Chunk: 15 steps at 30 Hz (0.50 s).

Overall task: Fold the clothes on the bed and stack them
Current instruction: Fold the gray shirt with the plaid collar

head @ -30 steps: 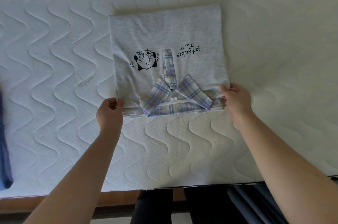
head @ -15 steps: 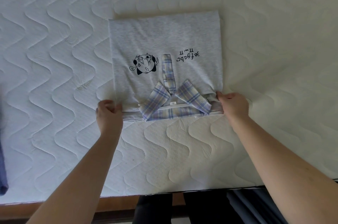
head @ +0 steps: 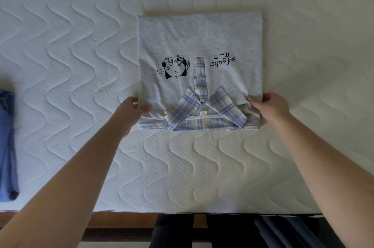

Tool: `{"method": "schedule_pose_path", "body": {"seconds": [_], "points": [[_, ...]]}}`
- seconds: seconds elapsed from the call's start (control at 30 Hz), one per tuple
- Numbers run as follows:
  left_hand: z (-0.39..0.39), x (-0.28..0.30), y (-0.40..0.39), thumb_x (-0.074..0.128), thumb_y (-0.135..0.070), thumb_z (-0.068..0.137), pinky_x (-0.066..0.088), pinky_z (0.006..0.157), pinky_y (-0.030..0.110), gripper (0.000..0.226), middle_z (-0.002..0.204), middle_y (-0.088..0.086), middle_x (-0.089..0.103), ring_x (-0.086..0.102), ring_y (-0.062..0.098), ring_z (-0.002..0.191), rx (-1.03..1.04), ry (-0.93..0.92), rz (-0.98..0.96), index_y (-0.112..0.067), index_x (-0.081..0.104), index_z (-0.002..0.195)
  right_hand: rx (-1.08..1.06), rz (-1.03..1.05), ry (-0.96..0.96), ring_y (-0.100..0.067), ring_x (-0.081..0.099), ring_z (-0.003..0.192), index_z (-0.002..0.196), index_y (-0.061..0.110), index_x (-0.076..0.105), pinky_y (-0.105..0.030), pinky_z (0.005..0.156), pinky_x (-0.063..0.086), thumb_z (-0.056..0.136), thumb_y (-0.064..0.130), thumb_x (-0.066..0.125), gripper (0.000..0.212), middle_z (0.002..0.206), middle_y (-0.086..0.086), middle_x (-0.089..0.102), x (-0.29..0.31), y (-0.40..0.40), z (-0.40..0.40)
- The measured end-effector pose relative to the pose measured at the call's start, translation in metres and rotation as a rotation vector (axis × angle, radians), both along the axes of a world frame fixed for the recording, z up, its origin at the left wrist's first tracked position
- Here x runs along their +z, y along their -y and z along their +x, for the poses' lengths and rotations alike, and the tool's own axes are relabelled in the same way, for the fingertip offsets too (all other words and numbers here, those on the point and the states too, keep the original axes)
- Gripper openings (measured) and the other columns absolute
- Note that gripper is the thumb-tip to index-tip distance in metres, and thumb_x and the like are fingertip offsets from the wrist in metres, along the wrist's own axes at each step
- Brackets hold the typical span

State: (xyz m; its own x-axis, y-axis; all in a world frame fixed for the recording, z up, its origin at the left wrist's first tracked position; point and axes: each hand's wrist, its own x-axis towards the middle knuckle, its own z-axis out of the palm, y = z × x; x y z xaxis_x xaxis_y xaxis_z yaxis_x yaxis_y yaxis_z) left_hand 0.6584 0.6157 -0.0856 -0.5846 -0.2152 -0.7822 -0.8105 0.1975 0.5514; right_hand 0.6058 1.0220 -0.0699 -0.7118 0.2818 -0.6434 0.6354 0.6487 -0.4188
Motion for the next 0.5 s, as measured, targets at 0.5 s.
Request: {"method": "schedule_pose_path", "body": {"seconds": [0.5], "points": [[0.020,-0.005,0.009,0.067,-0.035,0.082,0.057,0.077,0.024,0.048,0.116,0.005,0.071,0.068,0.017,0.106,0.251,0.037,0.512,-0.012,0.061,0.123,-0.323,-0.504,0.134,-0.018,0.073,0.077,0.108,0.009,0.069,-0.027,0.058,0.057,0.081,0.042,0.071,0.043,0.091,-0.005,0.076,-0.018,-0.008,0.018]]}}
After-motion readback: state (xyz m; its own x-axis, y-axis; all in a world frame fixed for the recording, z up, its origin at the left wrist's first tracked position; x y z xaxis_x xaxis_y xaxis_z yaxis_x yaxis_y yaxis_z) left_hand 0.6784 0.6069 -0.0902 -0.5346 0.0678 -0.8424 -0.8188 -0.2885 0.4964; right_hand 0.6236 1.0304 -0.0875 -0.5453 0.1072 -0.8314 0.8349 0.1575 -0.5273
